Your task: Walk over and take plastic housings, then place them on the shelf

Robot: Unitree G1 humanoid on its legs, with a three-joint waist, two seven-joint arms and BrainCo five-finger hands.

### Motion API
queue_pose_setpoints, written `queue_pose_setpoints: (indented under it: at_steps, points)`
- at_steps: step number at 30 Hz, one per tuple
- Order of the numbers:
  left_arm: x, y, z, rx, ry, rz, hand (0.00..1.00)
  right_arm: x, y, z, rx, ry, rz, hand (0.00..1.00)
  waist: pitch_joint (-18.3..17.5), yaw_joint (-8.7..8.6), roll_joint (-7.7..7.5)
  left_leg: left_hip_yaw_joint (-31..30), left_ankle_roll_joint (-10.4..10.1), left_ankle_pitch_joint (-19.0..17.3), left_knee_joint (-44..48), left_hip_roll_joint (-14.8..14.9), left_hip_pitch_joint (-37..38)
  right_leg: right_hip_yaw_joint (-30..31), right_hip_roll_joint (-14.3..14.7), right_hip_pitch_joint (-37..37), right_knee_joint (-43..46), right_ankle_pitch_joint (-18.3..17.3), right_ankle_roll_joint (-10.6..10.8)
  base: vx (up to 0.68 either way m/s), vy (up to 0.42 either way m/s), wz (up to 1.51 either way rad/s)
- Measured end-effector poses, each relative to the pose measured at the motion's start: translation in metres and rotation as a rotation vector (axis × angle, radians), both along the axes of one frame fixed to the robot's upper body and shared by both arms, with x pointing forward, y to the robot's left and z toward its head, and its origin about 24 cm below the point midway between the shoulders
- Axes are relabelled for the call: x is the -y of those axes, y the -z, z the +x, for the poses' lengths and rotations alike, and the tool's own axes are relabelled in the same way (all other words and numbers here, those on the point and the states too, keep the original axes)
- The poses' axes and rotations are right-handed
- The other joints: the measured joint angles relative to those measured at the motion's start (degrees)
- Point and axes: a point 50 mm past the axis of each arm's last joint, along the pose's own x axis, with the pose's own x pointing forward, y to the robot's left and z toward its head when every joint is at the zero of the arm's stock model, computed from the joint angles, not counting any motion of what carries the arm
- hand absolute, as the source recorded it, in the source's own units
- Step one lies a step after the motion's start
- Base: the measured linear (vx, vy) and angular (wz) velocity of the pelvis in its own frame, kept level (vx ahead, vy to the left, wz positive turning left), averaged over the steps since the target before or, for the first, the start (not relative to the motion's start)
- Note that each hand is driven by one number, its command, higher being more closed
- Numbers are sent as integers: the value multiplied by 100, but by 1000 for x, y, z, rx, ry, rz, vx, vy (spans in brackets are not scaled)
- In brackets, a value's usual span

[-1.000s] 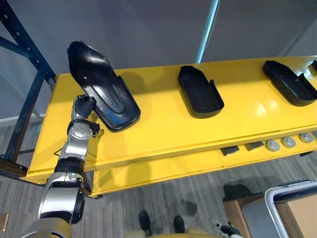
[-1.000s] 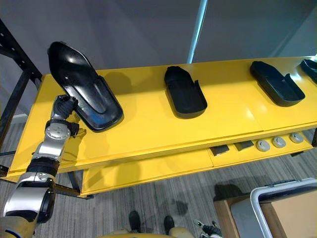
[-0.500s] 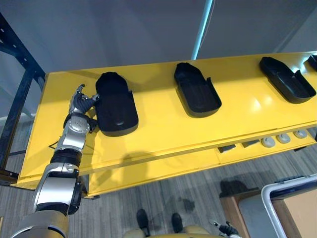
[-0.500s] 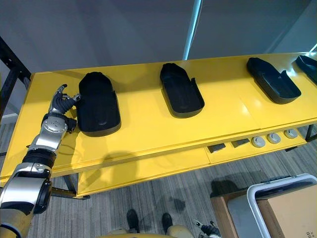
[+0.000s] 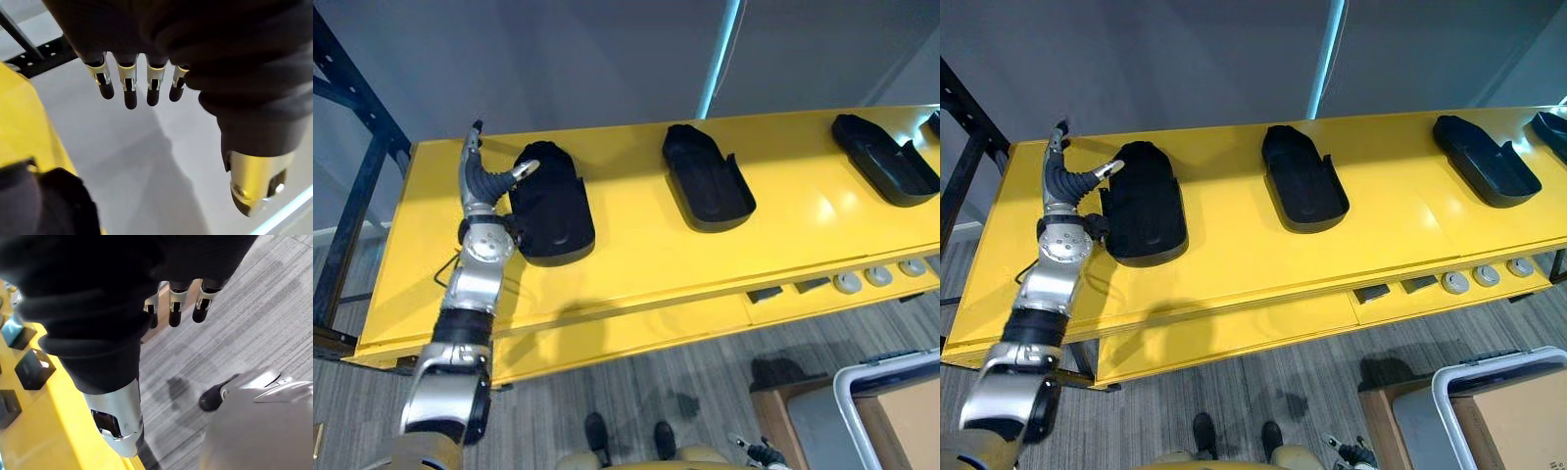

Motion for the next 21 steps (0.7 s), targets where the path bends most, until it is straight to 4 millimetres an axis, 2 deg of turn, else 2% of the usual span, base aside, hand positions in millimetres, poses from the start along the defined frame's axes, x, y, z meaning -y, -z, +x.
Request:
queue_pose_setpoints:
  at_steps: [2,3,6,11,15,17,21]
  points:
    - [7,2,-14,34,16,-22,0,1,0,-3,-8,8,-10,0,1,64,4,-5,0,0,0,3,1,5,3,4,3,-1,2,0,0,2]
    - [10,4,-28,55,19,-22,100,1,0,-3,-9,10,-11,0,2,70,6,-17,1,-1,0,5,1,4,6,7,10,-7,9,0,0,4]
    - [19,19,-59,47,49,-18,100,2,0,-6,-14,16,-13,0,-4,121,49,-26,33,-62,0,8,25,7,9,36,23,-19,25,0,0,1]
    - [32,49,-77,-88,140,-25,100,2,1,-7,-18,13,-15,0,1,222,75,-27,66,-92,-4,3,39,-16,-2,48,66,-49,67,0,0,4]
    - [37,71,-77,-200,196,-10,100,2,0,-6,-16,5,-17,0,-5,236,79,-29,52,-72,-8,-15,28,-35,-25,20,106,-74,106,0,0,1]
    - [40,96,-75,-320,227,-1,100,3,0,-4,-9,4,-20,0,-77,229,79,-26,80,-54,-6,-31,32,-46,-46,7,136,-105,154,15,3,0]
    - [45,117,-76,-424,264,14,100,3,-2,0,2,-14,-30,0,-133,230,88,-25,82,-52,-7,-44,33,-59,-58,-6,150,-121,176,28,1,-1]
